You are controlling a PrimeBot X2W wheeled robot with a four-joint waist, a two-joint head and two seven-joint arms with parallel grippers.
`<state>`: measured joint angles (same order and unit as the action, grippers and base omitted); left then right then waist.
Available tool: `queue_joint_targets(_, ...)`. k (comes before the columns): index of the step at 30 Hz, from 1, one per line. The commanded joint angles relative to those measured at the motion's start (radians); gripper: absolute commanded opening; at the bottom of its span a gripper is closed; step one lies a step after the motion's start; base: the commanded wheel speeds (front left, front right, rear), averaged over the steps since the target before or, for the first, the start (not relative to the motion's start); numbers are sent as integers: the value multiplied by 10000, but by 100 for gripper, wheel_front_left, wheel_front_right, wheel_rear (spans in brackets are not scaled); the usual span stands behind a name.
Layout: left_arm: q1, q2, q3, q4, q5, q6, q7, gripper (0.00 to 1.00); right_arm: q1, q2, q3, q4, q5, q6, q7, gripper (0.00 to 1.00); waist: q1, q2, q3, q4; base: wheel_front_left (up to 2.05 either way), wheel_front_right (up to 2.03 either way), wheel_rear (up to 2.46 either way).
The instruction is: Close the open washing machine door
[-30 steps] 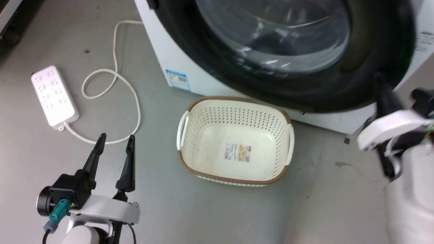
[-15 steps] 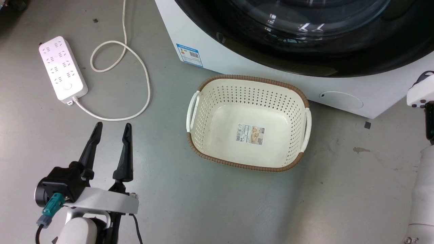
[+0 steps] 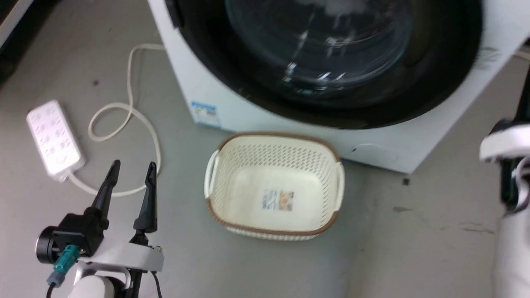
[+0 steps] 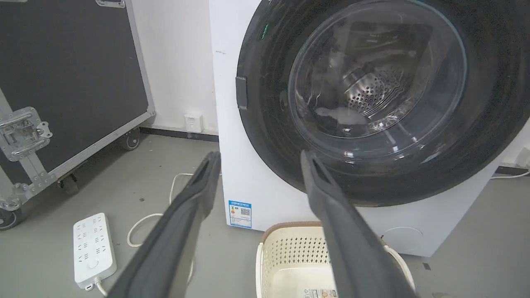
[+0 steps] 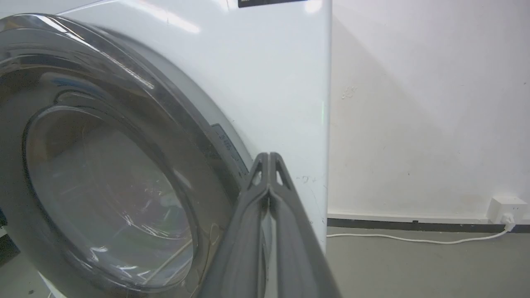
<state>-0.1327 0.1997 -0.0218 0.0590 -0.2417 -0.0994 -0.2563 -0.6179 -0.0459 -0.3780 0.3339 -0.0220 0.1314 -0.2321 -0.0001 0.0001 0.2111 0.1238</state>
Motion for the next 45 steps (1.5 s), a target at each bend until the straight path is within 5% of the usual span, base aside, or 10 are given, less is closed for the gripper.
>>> queue_joint_targets(1,171,-27,13,65,93,-25,-55,100,627,-43,338,-251,260,-7,-89,0,1,-1,-910,-881,0,0,0)
queue_joint_targets(12,591,-11,4,535,205,123,98,100,3931,-43,2369,-1865,1215,-7,-94,0,1,-1,-1884,-2168,0,0,0)
queue_joint_targets(22,820,-181,-302,721,75,197,580,100,6072,-43,2739,-2252,1682,-7,174,0,1,-1,-2202,-2166,0,0,0)
queue_joint_targets(23,855,-200,-279,733,29,221,583,100,6203,-43,2793,-2249,1743,-7,252,35,1,-1,-2217,-2150,0,0,0)
queue_joint_targets(24,895,-217,-257,743,-11,248,579,100,6314,-43,2825,-2242,1844,-7,313,100,1,-1,-2236,-2137,0,0,0)
queue_joint_targets(45,1048,-192,-390,839,-131,557,815,100,6690,-43,3157,-2267,1969,-7,517,100,1,-1,-2337,-1993,0,0,0)
